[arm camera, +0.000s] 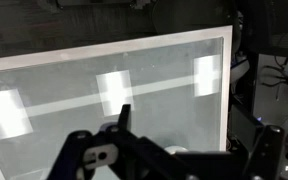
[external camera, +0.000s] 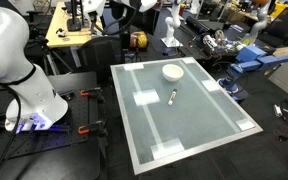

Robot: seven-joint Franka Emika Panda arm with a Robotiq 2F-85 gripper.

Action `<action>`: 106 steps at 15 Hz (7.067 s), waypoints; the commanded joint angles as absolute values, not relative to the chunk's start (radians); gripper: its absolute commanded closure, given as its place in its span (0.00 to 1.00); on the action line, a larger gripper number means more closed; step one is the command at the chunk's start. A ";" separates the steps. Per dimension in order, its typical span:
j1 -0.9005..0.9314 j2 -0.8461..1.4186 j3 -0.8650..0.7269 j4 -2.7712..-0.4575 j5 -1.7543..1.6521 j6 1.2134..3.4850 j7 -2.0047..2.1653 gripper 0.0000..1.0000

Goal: Put the marker in the bowl

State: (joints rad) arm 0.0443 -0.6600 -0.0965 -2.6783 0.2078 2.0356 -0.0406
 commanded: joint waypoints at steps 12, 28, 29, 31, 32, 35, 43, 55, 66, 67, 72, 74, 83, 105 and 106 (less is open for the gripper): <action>0.036 -0.624 -0.084 -2.677 0.181 2.251 -0.131 0.00; 0.097 -0.152 -0.141 -2.549 0.038 2.588 -0.656 0.00; 0.092 -0.123 -0.133 -2.538 0.039 2.593 -0.678 0.00; 0.078 -0.061 -0.116 -2.516 0.025 2.608 -0.716 0.00; 0.071 -0.036 -0.107 -2.506 0.020 2.617 -0.729 0.00; 0.051 -0.054 -0.084 -2.528 0.021 2.597 -0.705 0.00; 0.046 -0.022 -0.082 -2.510 0.029 2.631 -0.705 0.00; -0.073 0.254 -0.012 -2.265 0.102 2.605 -1.030 0.00; -0.096 0.446 0.009 -2.141 -0.040 2.622 -0.971 0.00; -0.095 0.459 0.008 -2.131 -0.052 2.619 -0.968 0.00; -0.094 0.512 0.013 -2.084 -0.090 2.618 -0.966 0.00; -0.094 0.532 0.015 -2.060 -0.099 2.614 -0.964 0.00; -0.094 0.583 0.028 -2.002 -0.103 2.603 -0.961 0.45; -0.117 0.324 0.054 -2.158 -0.059 2.679 -0.799 0.95; -0.115 0.302 0.061 -2.169 -0.051 2.688 -0.803 0.95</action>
